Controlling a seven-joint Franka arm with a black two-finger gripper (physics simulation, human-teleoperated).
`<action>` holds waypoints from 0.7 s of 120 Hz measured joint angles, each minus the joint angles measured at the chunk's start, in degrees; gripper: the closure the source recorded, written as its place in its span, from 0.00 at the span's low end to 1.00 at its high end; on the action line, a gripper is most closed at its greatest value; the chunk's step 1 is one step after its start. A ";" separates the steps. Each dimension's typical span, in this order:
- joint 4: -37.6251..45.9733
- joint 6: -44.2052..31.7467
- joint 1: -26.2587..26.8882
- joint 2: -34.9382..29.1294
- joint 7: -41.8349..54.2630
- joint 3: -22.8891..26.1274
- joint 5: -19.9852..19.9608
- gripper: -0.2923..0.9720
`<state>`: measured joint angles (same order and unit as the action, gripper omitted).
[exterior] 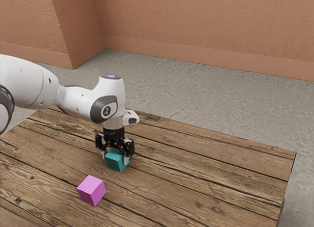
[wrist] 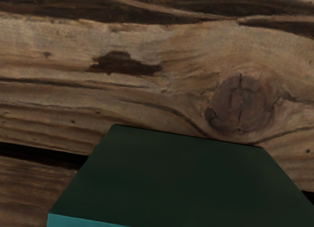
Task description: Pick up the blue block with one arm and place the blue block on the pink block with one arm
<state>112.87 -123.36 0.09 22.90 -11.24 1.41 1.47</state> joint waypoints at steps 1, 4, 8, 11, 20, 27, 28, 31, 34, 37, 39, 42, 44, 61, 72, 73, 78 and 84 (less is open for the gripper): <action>0.00 -0.04 0.00 0.02 -0.04 0.00 0.00 0.27; -0.03 -0.15 0.00 0.08 -0.16 0.00 0.03 0.29; -0.06 -0.28 0.00 0.12 -0.31 0.00 0.07 0.32; -0.07 -0.37 0.00 0.14 -0.42 0.00 0.09 0.34; -0.09 -0.57 0.00 0.16 -0.72 0.02 0.11 0.39; -0.14 -0.68 0.00 0.23 -0.94 0.02 0.13 0.40; -0.16 -0.69 0.00 0.23 -0.97 0.03 0.13 0.41; -0.20 -0.73 0.00 0.26 -1.06 0.05 0.15 0.41; -0.22 -0.76 0.00 0.29 -1.15 0.07 0.16 0.41; -0.24 -0.79 0.00 0.31 -1.24 0.07 0.17 0.40; -0.24 -0.81 0.00 0.32 -1.29 0.08 0.19 0.40; -0.25 -0.83 0.00 0.32 -1.37 0.08 0.21 0.40; -0.25 -0.85 0.00 0.30 -1.43 0.08 0.22 0.40; -0.09 -0.93 0.00 -0.62 -1.79 0.09 0.25 0.44; 0.56 -0.88 0.00 -2.13 -1.95 0.09 0.28 0.44; 0.66 -0.87 0.00 -2.28 -1.96 0.09 0.29 0.45; 1.54 -0.83 0.04 -3.30 -2.02 0.09 0.32 0.45; 3.04 -0.79 0.07 -4.98 -2.07 0.09 0.42 0.45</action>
<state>115.91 -124.15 0.16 17.92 -13.31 1.50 1.89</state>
